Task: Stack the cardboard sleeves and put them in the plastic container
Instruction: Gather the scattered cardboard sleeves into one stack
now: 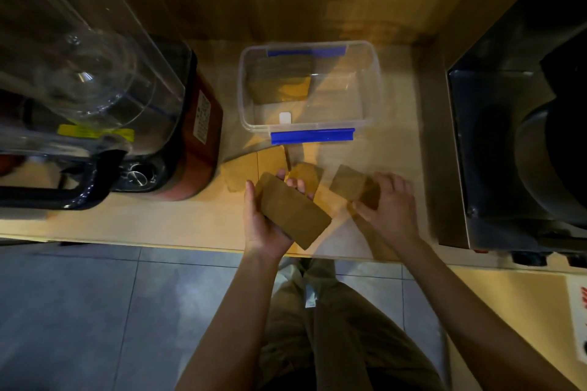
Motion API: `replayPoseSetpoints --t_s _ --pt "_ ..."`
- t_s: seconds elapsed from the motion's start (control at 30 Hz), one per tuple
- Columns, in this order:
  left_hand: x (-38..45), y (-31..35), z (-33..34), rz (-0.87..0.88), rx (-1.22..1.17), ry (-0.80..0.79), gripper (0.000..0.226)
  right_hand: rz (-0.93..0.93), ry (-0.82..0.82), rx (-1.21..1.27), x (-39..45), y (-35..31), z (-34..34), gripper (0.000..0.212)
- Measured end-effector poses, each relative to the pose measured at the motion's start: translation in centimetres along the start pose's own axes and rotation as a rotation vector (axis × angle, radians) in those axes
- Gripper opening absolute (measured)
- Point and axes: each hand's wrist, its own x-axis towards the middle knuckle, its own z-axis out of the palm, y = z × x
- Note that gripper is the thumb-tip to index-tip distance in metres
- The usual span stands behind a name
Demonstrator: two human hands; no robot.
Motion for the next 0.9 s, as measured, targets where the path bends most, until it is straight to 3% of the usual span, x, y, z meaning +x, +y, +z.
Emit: replayPoseSetpoints --t_s 0.13,0.43,0.63,0.9 --pt "-0.1 0.1 0.0 0.002 0.006 0.024 0.064 0.002 -0.062 -0.125 0.8 1.1 1.1 0.076" --pt "-0.3 -0.2 0.3 -0.020 0.005 0.047 0.067 -0.012 -0.064 -0.146 0.8 1.7 1.7 0.066" --pt "-0.4 -0.2 0.4 -0.022 0.012 0.039 0.065 0.098 -0.080 0.033 0.8 0.6 0.8 0.067" --pt "-0.4 0.3 0.2 -0.027 0.034 0.067 0.066 -0.008 0.029 0.244 -1.1 -5.5 -2.6 0.064"
